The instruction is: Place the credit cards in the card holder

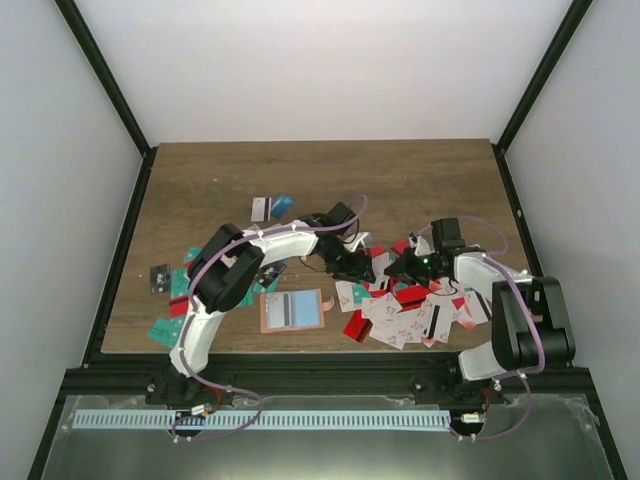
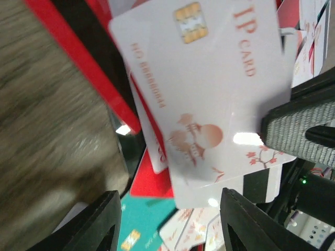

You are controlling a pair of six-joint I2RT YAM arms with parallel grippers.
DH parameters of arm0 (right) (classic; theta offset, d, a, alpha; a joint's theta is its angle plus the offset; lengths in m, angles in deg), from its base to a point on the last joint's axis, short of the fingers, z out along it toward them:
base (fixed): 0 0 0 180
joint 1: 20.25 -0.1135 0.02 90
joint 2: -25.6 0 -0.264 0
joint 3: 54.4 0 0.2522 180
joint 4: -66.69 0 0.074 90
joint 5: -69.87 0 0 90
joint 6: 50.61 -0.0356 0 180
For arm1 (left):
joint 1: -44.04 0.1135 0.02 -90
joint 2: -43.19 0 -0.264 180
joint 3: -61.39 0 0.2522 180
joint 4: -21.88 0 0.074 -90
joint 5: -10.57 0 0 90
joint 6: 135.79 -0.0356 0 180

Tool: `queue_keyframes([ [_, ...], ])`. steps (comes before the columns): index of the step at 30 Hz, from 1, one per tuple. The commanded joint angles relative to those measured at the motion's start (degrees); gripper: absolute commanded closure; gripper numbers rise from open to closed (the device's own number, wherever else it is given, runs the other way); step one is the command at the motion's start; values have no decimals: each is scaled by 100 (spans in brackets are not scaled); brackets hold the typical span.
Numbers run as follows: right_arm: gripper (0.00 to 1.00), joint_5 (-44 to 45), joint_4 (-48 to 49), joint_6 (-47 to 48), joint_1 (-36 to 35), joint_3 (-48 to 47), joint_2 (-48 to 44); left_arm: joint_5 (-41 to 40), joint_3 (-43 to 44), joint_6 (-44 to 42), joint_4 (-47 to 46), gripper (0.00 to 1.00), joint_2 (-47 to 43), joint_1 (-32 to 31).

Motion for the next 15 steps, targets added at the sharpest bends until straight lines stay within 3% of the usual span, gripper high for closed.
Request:
queue_keyframes([
  [1, 99, -177, -185, 183, -26, 111, -546, -175, -339, 227, -272, 44, -710, 232],
  [8, 99, -1136, 187, 435, -26, 414, -1369, 483, -1188, 285, -965, 37, -1784, 911],
  [15, 99, -1962, 722, 287, -26, 663, -2061, 1227, -1418, 172, -1447, 37, -2072, 1032],
])
